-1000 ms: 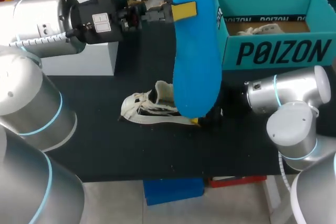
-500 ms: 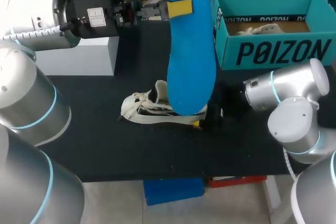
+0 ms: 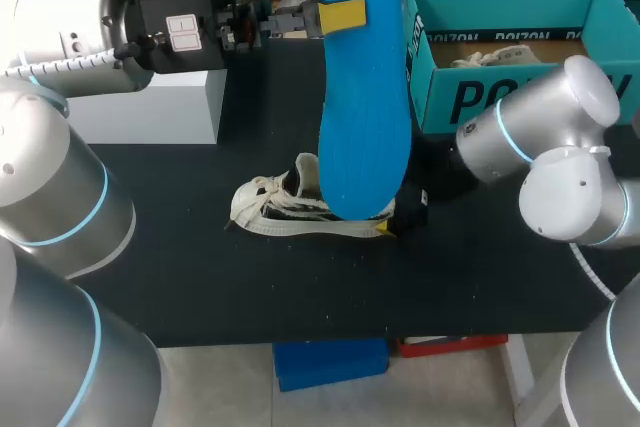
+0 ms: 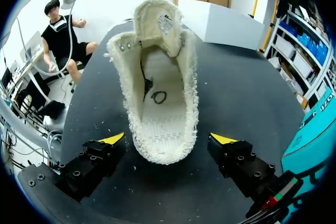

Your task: Take the shoe out of the shoebox, open the shoe tongue, remove and reinsert the insole, then place the shoe into the shoebox

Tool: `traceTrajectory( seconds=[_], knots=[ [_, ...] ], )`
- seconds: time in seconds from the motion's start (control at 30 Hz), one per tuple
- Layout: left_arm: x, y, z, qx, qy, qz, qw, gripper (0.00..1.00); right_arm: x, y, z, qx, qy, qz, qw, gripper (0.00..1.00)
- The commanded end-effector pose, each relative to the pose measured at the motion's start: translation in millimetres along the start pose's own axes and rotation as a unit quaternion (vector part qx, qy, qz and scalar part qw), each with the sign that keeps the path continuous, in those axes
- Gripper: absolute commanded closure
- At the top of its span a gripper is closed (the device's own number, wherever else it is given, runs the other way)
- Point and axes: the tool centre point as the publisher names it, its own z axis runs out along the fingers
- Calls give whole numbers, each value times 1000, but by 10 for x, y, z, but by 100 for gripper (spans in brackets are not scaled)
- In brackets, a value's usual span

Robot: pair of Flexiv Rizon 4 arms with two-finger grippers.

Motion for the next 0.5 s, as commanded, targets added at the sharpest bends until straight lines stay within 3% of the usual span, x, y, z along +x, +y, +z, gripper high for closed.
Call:
traceTrajectory(
  seconds=[0.03,0.5],
  knots=[
    [8,3,2,-1,-2,-1,1000,100,24,88,-87,184,-5,-3,983,0],
    [8,3,2,-1,-2,-1,1000,100,79,219,-93,354,0,-25,935,0]
  ],
)
